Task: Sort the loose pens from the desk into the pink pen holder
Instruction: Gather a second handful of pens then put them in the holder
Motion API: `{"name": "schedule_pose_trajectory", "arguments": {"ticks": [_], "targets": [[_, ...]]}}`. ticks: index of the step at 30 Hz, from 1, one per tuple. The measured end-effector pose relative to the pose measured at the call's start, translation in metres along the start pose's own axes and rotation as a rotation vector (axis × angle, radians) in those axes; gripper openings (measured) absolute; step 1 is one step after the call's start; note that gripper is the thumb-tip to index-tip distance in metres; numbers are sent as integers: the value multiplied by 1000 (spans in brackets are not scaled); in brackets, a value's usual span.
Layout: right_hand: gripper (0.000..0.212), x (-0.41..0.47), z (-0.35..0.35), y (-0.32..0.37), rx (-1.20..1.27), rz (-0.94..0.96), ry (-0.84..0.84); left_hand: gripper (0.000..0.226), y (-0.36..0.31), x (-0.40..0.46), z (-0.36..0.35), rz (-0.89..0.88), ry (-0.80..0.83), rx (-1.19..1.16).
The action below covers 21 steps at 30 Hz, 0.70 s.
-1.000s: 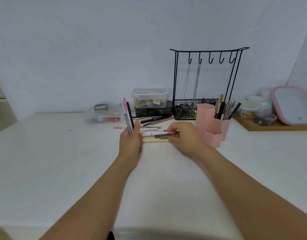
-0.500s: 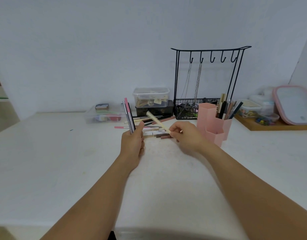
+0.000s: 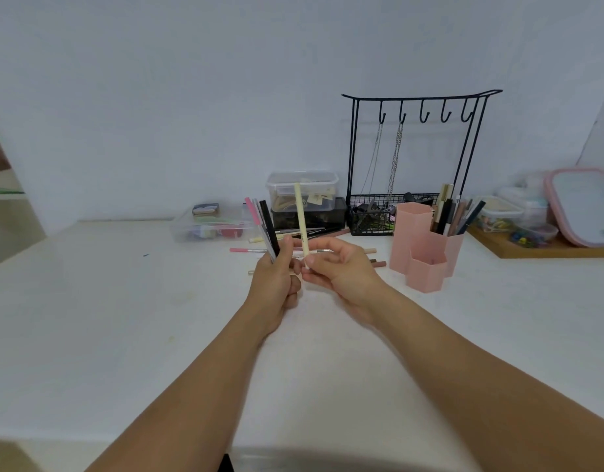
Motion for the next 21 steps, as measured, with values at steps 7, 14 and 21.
{"name": "schedule_pose_trajectory", "arguments": {"ticks": [7, 14, 21], "targets": [[21, -6, -6, -4, -126, 18, 4, 36, -5, -5, -4, -42, 32, 29], [15, -5, -11, -3, -369, 118, 33, 41, -6, -6, -4, -68, 18, 108], [10, -2, -9, -2, -421, 93, 77, 29, -4, -2, -2, -98, -7, 175]]}}
Point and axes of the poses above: each hand's wrist, its own x-axis towards the middle knuckle, its own z-axis out of the back of the hand, y = z × x, the point moved 7 cm from there along x, towards the middle knuckle, and after that the axes turned 8 degrees about x, right-handed, at the moved point
